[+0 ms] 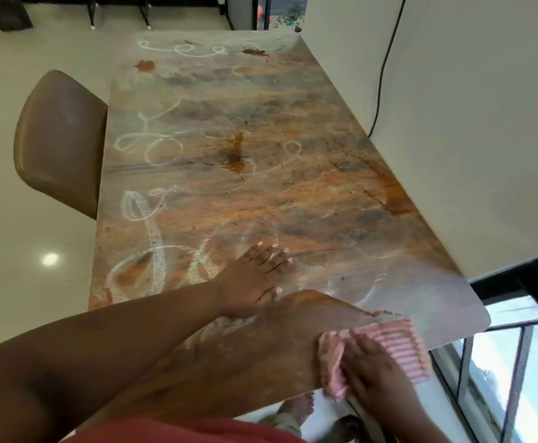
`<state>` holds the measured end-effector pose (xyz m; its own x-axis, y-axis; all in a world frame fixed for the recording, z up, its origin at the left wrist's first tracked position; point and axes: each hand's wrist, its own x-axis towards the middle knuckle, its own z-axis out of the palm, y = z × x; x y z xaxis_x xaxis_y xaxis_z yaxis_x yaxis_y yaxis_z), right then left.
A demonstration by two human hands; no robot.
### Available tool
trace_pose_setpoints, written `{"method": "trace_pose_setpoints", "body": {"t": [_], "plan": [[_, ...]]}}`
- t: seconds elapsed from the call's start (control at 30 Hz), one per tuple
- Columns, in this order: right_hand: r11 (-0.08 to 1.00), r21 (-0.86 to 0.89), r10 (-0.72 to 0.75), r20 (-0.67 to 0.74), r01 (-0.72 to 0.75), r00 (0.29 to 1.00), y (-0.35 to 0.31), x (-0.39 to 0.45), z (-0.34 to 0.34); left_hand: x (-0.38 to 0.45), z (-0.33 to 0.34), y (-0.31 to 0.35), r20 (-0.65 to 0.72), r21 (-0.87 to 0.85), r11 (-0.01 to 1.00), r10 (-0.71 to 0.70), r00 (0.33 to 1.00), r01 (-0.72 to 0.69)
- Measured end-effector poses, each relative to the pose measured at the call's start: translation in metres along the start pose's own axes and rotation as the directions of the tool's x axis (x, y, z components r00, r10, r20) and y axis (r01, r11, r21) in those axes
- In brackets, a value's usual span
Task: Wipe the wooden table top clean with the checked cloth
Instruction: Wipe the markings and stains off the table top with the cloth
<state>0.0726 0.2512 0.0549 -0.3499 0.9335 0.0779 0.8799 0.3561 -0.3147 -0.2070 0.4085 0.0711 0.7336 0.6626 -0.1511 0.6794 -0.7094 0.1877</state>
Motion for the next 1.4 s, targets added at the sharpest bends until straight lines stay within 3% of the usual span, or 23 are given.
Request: {"method": "trace_pose_setpoints", "body": {"t": [0.1,0.17,0.27,0.33,0.4,0.57,0.67,0.7,0.83,0.9,1.03,1.17,1.27,1.33,1.4], "plan": [[0.966,-0.022,0.255,-0.113,-0.259,0.960,0.027,0.044,-0.010,0.027,0.004,0.011,0.008,-0.001,1.000,-0.019,1.000,0.019],[0.944,0.013,0.330,-0.115,-0.330,0.937,0.017,0.072,0.000,0.047,0.008,0.021,-0.001,-0.015,0.998,-0.053,0.999,0.053],[0.997,0.033,0.065,-0.003,-0.065,0.998,-0.010,0.061,0.014,0.074,0.009,0.035,0.000,-0.034,0.997,-0.070,0.998,0.070],[0.989,0.092,-0.123,0.062,0.117,0.990,0.001,0.026,0.006,0.094,0.007,0.041,0.001,-0.038,0.998,-0.058,0.998,0.058],[0.982,0.099,-0.165,0.058,0.159,0.985,0.030,-0.005,-0.009,0.106,0.005,0.042,0.008,-0.024,0.998,-0.061,0.998,0.062],[0.994,0.025,0.103,-0.050,-0.102,0.993,0.112,0.011,-0.039,0.125,0.009,0.055,-0.004,-0.046,0.996,-0.079,0.997,0.079],[0.933,0.030,0.359,-0.105,-0.358,0.927,0.103,0.052,-0.029,0.136,0.009,0.063,-0.030,-0.038,0.992,-0.121,0.992,0.120],[0.930,0.032,0.367,-0.091,-0.366,0.926,0.092,0.058,-0.023,0.138,0.008,0.066,-0.035,-0.034,0.991,-0.129,0.991,0.128],[0.998,0.058,0.021,0.069,-0.025,0.997,0.064,0.021,-0.016,0.155,0.005,0.076,-0.029,-0.021,0.995,-0.096,0.995,0.096],[0.994,0.101,-0.035,0.048,0.030,0.998,0.084,-0.011,-0.028,0.163,0.005,0.076,-0.021,-0.018,0.994,-0.106,0.994,0.105],[0.979,0.051,0.198,-0.066,-0.195,0.978,0.158,-0.029,-0.056,0.170,0.005,0.080,0.004,-0.017,0.996,-0.088,0.996,0.089],[0.870,0.026,0.493,-0.098,-0.493,0.865,0.171,0.016,-0.053,0.175,0.002,0.088,0.032,0.003,0.997,-0.075,0.997,0.075],[0.942,0.039,0.335,-0.044,-0.333,0.941,0.113,0.029,-0.031,0.181,0.003,0.095,0.006,0.032,0.997,-0.073,0.997,0.073],[0.988,0.120,0.104,-0.012,-0.102,0.995,0.065,0.017,-0.016,0.185,0.002,0.098,0.010,0.040,0.998,-0.050,0.999,0.050],[0.972,0.193,-0.144,0.051,0.131,0.988,0.041,0.004,-0.012,0.187,0.000,0.099,0.019,0.044,0.998,-0.051,0.999,0.050]]}}
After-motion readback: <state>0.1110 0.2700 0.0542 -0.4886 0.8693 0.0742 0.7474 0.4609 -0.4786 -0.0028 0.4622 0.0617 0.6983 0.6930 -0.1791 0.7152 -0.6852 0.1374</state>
